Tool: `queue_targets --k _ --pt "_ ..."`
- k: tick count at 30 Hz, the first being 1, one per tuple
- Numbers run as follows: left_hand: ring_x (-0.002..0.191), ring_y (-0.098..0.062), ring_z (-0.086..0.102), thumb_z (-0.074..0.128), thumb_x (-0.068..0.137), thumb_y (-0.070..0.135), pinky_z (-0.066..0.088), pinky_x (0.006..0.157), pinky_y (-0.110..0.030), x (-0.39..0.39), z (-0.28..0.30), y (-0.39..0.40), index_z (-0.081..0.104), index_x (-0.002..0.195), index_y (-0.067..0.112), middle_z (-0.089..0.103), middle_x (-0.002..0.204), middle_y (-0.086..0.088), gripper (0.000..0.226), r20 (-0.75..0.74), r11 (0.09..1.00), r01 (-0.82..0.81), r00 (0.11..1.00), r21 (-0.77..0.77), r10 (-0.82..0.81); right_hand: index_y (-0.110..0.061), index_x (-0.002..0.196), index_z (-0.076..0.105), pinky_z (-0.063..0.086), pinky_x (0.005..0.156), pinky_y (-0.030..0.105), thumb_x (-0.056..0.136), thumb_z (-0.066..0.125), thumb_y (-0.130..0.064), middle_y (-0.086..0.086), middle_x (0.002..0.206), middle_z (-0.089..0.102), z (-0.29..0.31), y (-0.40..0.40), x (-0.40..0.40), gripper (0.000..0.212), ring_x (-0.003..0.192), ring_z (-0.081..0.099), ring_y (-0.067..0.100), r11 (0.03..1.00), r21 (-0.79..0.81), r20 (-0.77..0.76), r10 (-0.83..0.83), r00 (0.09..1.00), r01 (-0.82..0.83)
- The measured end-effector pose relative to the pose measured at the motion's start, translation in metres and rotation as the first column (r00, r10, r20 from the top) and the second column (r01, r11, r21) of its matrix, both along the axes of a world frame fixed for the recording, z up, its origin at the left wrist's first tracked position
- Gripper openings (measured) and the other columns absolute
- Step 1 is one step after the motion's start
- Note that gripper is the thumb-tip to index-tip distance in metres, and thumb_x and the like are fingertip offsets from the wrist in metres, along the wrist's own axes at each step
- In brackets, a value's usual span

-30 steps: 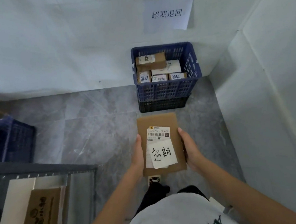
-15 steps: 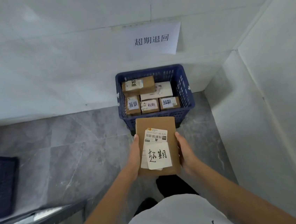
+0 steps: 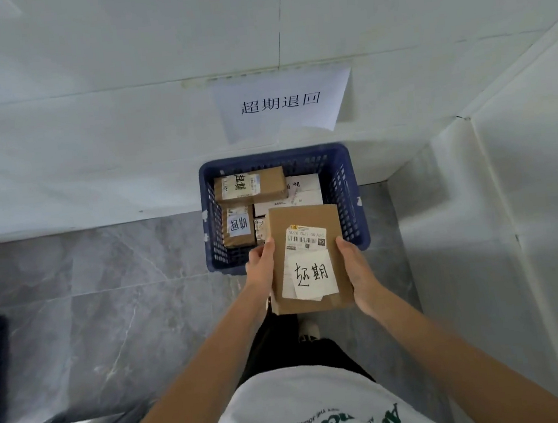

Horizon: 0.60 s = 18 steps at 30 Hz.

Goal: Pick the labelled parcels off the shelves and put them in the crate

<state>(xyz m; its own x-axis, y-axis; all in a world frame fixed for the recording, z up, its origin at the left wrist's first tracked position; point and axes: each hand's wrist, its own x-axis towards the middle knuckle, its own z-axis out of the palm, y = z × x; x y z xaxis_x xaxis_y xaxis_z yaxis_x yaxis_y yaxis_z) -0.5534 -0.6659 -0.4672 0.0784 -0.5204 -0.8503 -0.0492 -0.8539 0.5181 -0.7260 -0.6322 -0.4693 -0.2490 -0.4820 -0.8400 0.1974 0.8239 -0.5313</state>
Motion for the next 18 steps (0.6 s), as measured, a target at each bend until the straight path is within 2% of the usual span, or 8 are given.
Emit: queue_targets --k 3,5,7,8,11,13,15,18 --pt "0.117 -0.027 0.055 0.043 0.096 0.050 0.043 0.104 -0.048 -0.012 0.001 -0.043 0.039 0.135 0.017 0.054 0.130 -0.008 0.051 -0.026 0.999 0.044 0.999 -0.008 -0.044 -0.023 0.127 0.049 0.045 0.099 0.045 0.096 0.045 -0.053 0.003 0.117 0.064 -0.013 -0.037 -0.010 0.043 0.107 0.061 0.023 1.000 0.010 -0.051 0.017 0.999 -0.016" --pt "0.107 -0.023 0.058 0.041 0.100 0.043 0.049 0.094 -0.042 -0.022 -0.007 -0.068 0.038 0.131 0.017 0.057 0.123 -0.006 0.041 -0.058 0.997 0.072 0.996 -0.006 -0.073 -0.020 0.128 0.048 0.047 0.097 0.044 0.098 0.045 -0.049 0.004 0.119 0.063 -0.018 -0.062 -0.018 0.042 0.108 0.060 0.023 1.000 0.006 -0.068 0.018 0.998 -0.017" --pt "0.093 -0.017 0.058 0.040 0.101 0.041 0.049 0.079 -0.033 -0.034 -0.013 -0.090 0.038 0.126 0.019 0.057 0.116 -0.005 0.034 -0.055 0.998 0.064 0.996 -0.018 -0.065 -0.019 0.128 0.045 0.050 0.087 0.038 0.099 0.044 -0.046 0.003 0.116 0.063 -0.030 -0.083 -0.028 0.040 0.101 0.061 0.020 1.000 0.004 -0.092 0.029 0.995 -0.029" --pt "0.092 -0.017 0.057 0.040 0.100 0.041 0.047 0.078 -0.032 -0.040 -0.017 -0.101 0.037 0.126 0.020 0.057 0.118 -0.005 0.033 -0.043 0.998 0.062 0.997 -0.021 -0.062 -0.019 0.128 0.043 0.049 0.080 0.034 0.099 0.044 -0.046 0.003 0.114 0.064 -0.036 -0.093 -0.032 0.039 0.097 0.061 0.017 0.999 0.006 -0.104 0.039 0.994 -0.039" --pt "0.099 -0.020 0.054 0.038 0.101 0.040 0.042 0.082 -0.031 -0.060 -0.038 -0.126 0.037 0.130 0.017 0.055 0.123 -0.006 0.037 -0.011 0.994 0.104 0.994 -0.016 -0.105 -0.017 0.133 0.041 0.049 0.080 0.033 0.099 0.044 -0.047 0.005 0.119 0.064 -0.061 -0.120 -0.048 0.046 0.102 0.062 0.019 0.997 0.026 -0.112 0.073 0.991 -0.070" --pt "0.104 -0.021 0.052 0.037 0.101 0.040 0.040 0.085 -0.031 -0.073 -0.065 -0.140 0.039 0.134 0.015 0.053 0.129 -0.008 0.042 0.022 0.990 0.139 0.990 -0.005 -0.139 -0.019 0.134 0.040 0.047 0.071 0.029 0.100 0.043 -0.046 0.004 0.120 0.064 -0.085 -0.137 -0.059 0.044 0.096 0.062 0.015 0.994 0.035 -0.108 0.104 0.989 -0.100" --pt "0.116 -0.023 0.049 0.034 0.101 0.043 0.039 0.096 -0.034 -0.083 -0.094 -0.150 0.041 0.138 0.016 0.048 0.138 -0.010 0.046 0.058 0.981 0.191 0.980 0.010 -0.192 -0.022 0.140 0.037 0.043 0.069 0.025 0.101 0.040 -0.044 0.002 0.123 0.062 -0.113 -0.153 -0.071 0.045 0.095 0.061 0.012 0.991 0.037 -0.107 0.134 0.985 -0.131" --pt "0.138 -0.026 0.036 0.032 0.101 0.045 0.030 0.114 -0.045 -0.097 -0.138 -0.160 0.039 0.144 0.014 0.039 0.150 -0.009 0.053 0.005 0.981 0.191 0.981 0.020 -0.192 -0.023 0.151 0.028 0.041 0.092 0.033 0.102 0.038 -0.045 0.002 0.139 0.053 -0.160 -0.174 -0.084 0.055 0.122 0.052 0.022 0.980 0.076 -0.095 0.192 0.977 -0.185"
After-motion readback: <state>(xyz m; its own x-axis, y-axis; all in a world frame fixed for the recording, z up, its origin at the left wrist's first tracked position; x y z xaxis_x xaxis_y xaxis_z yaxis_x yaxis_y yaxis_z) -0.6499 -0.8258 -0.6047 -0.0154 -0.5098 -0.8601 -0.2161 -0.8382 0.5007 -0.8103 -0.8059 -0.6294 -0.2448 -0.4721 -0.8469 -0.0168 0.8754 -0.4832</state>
